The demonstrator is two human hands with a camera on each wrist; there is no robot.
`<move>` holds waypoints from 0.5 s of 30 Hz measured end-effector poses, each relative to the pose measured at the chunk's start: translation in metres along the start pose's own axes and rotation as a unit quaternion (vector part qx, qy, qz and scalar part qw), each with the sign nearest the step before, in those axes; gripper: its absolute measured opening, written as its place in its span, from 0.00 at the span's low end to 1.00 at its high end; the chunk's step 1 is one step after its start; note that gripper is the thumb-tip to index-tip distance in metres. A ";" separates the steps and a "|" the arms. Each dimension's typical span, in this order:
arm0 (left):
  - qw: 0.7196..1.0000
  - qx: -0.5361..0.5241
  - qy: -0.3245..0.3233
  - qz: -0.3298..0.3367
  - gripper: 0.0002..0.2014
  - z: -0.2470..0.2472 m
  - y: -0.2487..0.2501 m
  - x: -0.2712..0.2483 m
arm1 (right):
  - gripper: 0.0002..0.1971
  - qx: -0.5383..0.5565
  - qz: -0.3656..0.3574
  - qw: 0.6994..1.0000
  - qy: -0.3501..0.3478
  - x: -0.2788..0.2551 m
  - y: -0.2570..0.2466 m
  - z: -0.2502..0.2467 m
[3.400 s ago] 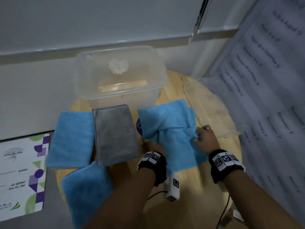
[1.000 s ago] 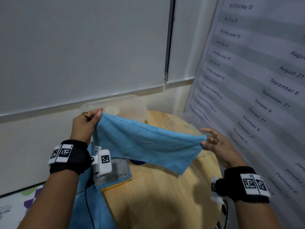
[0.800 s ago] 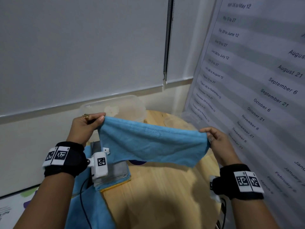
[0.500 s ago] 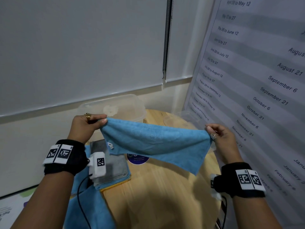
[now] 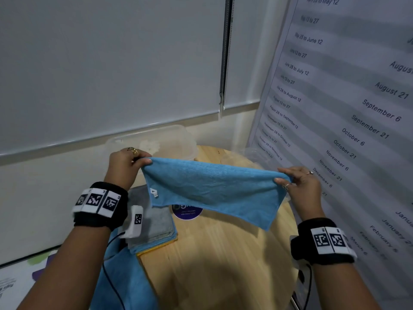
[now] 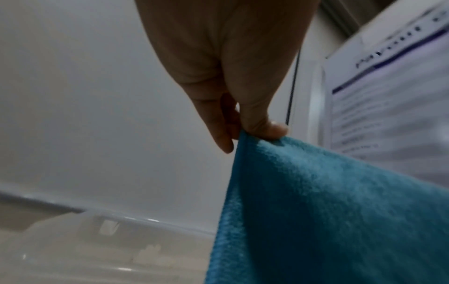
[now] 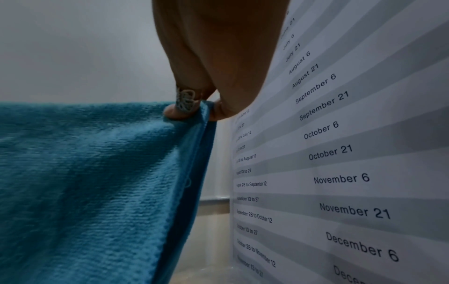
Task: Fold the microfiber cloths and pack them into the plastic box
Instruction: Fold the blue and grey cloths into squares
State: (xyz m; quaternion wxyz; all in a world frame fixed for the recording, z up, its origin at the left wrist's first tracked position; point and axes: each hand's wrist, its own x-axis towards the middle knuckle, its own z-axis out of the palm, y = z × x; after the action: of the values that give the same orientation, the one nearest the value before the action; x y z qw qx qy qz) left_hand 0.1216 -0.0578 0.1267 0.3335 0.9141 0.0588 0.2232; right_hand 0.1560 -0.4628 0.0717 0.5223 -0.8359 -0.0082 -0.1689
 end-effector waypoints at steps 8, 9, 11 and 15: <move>0.995 0.072 -0.048 0.044 0.06 0.015 0.008 -0.030 | 0.04 -0.052 0.002 0.999 0.003 -0.021 0.009 -0.023; 0.996 0.043 -0.051 0.065 0.06 0.016 0.005 -0.039 | 0.04 -0.007 0.019 1.000 -0.013 -0.029 0.013 -0.031; 0.992 -0.078 -0.091 0.049 0.08 0.016 0.007 -0.059 | 0.04 0.066 0.058 0.995 -0.041 -0.047 0.020 -0.047; 0.973 -0.178 -0.141 -0.052 0.09 0.035 0.017 -0.085 | 0.11 0.119 0.122 0.985 -0.029 -0.076 0.036 -0.056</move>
State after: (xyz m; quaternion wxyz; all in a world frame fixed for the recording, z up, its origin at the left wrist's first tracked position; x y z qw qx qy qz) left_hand 0.0611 -0.1134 0.0827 0.5069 0.8580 0.0179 0.0817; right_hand 0.0761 -0.5160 0.0408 0.6339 -0.7673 0.0589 -0.0770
